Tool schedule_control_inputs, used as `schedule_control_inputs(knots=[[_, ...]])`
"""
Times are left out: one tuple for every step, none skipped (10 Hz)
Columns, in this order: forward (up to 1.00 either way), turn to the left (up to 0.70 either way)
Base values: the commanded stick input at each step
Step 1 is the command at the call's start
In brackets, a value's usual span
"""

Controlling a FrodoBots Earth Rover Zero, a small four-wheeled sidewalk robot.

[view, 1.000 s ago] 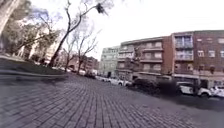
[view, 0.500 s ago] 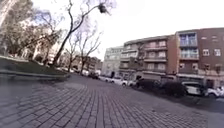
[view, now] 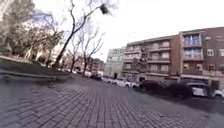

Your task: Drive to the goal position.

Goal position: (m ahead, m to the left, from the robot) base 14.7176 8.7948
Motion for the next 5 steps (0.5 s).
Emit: schedule_control_inputs(knots=[[0.70, 0.00], [0.70, 0.00], [0.70, 0.00], [0.70, 0.00], [0.70, 0.00]])
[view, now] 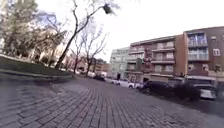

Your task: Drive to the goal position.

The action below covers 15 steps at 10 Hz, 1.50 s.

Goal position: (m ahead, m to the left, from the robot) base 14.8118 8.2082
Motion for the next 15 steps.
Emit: schedule_control_inputs(knots=[[0.70, 0.00], [0.70, 0.00], [0.70, 0.00], [0.70, 0.00], [0.70, 0.00], [0.70, 0.00], [0.70, 0.00], [0.70, 0.00], [0.70, 0.00], [0.70, 0.00], [0.70, 0.00], [0.70, 0.00], [0.70, 0.00], [0.70, 0.00], [0.70, 0.00]])
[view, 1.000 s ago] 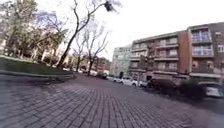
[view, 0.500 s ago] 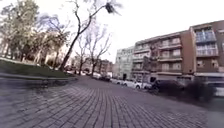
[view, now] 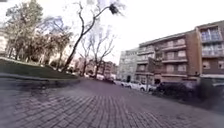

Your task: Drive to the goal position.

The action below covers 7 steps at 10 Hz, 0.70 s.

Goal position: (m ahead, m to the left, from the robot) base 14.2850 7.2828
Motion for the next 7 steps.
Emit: schedule_control_inputs(knots=[[0.70, 0.00], [0.70, 0.00], [0.70, 0.00], [0.70, 0.00], [0.70, 0.00], [0.70, 0.00], [0.70, 0.00]])
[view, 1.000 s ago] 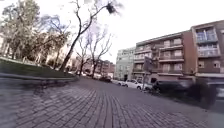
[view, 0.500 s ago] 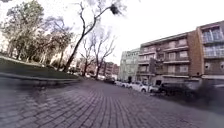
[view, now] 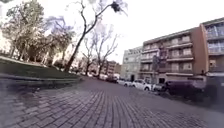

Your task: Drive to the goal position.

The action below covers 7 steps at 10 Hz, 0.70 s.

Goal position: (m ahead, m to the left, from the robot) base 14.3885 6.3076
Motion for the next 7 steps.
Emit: schedule_control_inputs(knots=[[0.70, 0.00], [0.70, 0.00], [0.70, 0.00], [0.70, 0.00], [0.70, 0.00], [0.70, 0.00], [0.70, -0.33]])
